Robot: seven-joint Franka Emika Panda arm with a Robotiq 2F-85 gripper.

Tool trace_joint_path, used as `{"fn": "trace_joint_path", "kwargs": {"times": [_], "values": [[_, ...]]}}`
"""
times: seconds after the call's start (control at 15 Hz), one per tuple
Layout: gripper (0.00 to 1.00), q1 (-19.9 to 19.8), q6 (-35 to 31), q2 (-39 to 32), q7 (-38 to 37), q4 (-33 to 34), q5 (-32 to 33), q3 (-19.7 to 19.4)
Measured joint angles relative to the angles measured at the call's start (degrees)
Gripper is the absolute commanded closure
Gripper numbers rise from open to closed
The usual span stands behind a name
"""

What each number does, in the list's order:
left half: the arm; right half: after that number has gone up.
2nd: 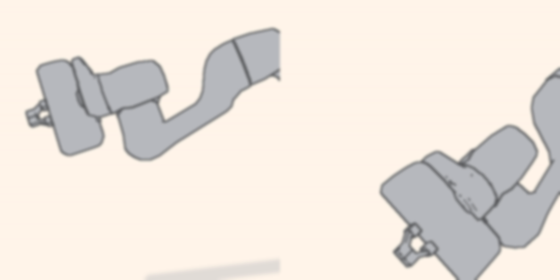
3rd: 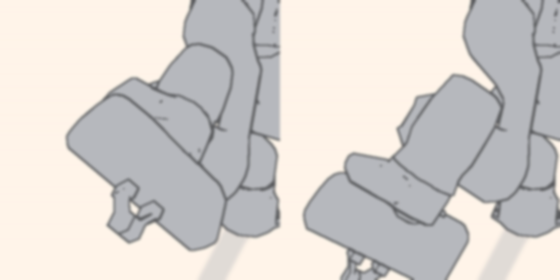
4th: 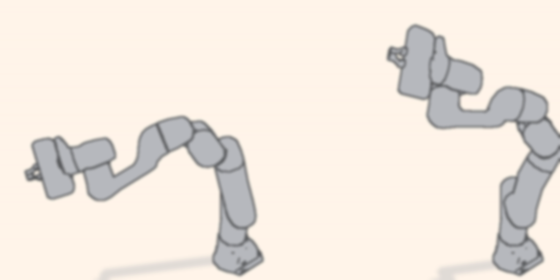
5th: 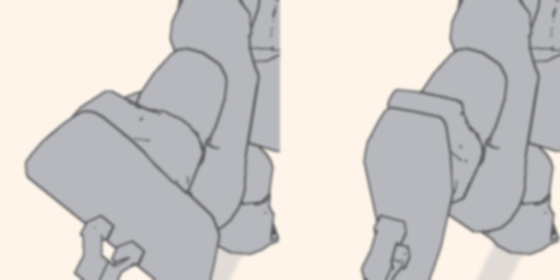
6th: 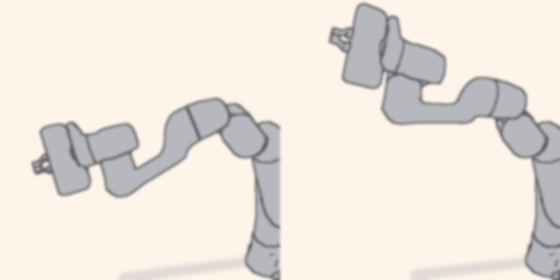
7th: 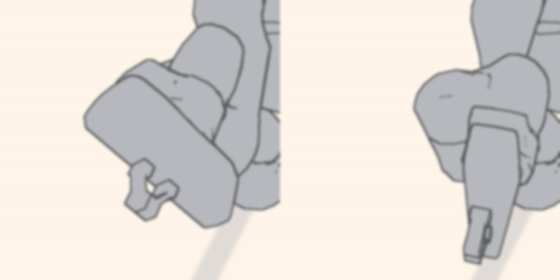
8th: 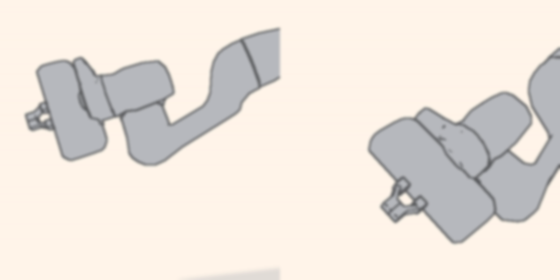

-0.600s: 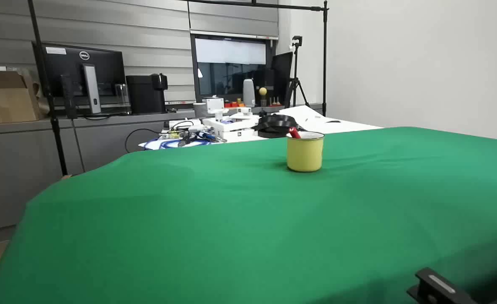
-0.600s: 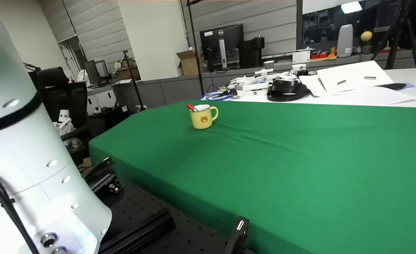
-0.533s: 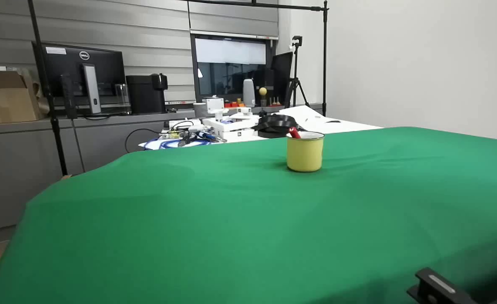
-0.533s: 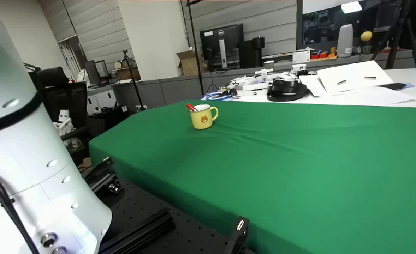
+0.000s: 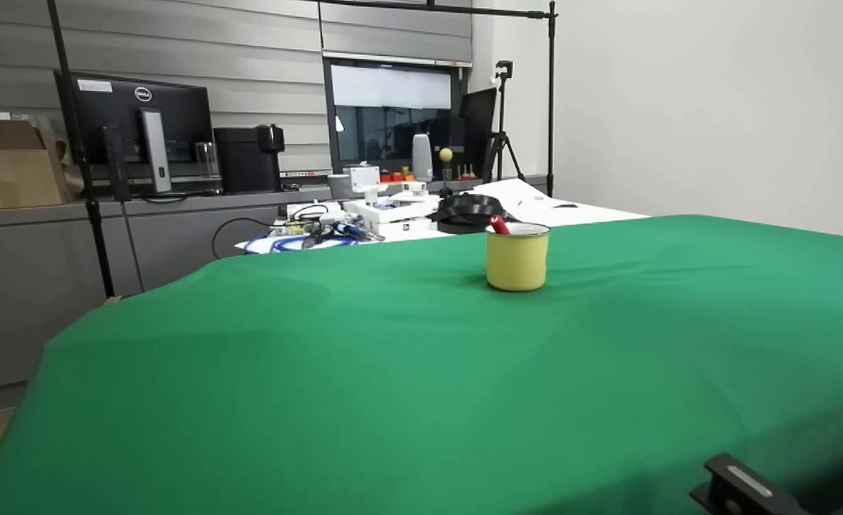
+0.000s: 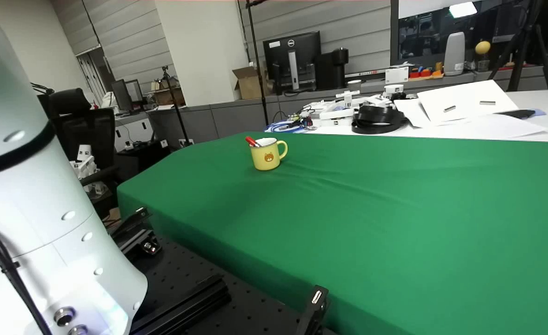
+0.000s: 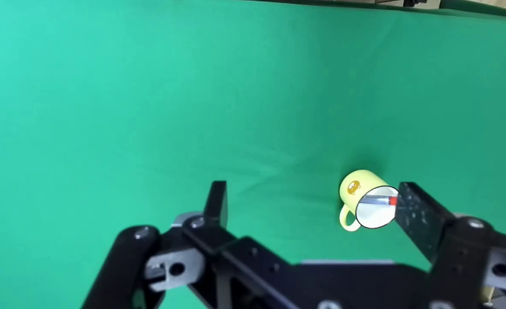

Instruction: Remove the marker from the mug.

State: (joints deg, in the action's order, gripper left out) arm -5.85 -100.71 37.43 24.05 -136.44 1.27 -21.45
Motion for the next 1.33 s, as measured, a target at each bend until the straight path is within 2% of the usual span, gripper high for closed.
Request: {"fn": "trace_joint_path", "kwargs": {"times": [0.33,0.53,1.0,1.33], "values": [[0.0,-0.05,-0.09,-0.12,0.03,-0.03,-0.09,0.11],[0.0,0.11,-3.58,-1.14,-0.19,-0.06,-0.44,1.93],[0.0,3.14,-17.71,-7.81,-3.83,-0.49,-0.9,12.27],[0.0,4.98,-28.91,-12.42,-10.68,-2.34,5.49,21.97]]}}
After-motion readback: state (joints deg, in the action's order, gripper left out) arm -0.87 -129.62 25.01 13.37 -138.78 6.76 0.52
